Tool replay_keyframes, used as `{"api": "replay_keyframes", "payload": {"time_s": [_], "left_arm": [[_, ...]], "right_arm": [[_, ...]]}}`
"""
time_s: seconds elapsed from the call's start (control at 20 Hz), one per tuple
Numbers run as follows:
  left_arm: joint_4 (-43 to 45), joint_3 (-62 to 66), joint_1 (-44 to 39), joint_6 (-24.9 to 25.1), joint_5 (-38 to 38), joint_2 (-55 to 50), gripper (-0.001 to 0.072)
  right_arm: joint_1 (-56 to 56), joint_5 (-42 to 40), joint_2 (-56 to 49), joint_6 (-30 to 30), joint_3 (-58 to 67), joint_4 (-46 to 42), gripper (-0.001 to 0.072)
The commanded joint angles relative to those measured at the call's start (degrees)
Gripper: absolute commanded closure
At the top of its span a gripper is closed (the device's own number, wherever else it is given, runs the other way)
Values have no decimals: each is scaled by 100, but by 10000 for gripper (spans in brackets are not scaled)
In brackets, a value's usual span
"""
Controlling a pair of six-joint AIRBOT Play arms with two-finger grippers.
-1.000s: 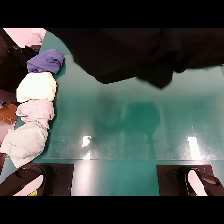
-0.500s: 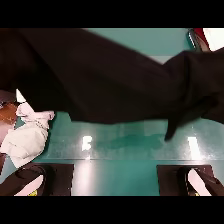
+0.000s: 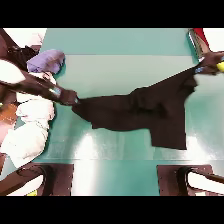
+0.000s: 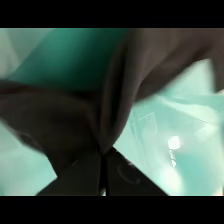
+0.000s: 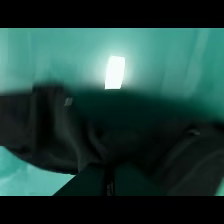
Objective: Fold the shirts.
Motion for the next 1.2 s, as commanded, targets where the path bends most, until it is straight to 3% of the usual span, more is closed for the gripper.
{"api": "replay_keyframes", "payload": {"time_s": [0.0,0.2,0.4,0.5,0.65,0.7,0.75,0.95,1.15], "left_arm": [[188,-800,-2,339,1834,-896,685],[173,68,-2,369,2900,-1637,685],[173,793,-2,369,3475,-1773,659],[170,927,-2,365,3475,-1773,192],[455,1064,160,372,2789,-1764,166],[514,1139,358,372,2310,-1753,166],[507,1147,625,369,1816,-1729,166],[494,752,1617,481,271,-1735,167],[-120,-319,2031,1272,4,-1751,167]], "right_arm": [[334,-1224,-1069,-31,-450,-262,692],[365,-2304,-1650,-39,-125,-247,691],[264,-2712,-1744,-39,247,-223,673],[146,-2632,-1744,-37,387,-192,273],[-85,-1714,-1731,-76,662,-197,282],[-201,-1250,-1668,-256,658,-192,413],[-319,-833,-1547,-468,544,-188,466],[-737,-282,-765,-938,-675,146,466],[-1165,-686,33,-1276,-2144,1174,466]]}}
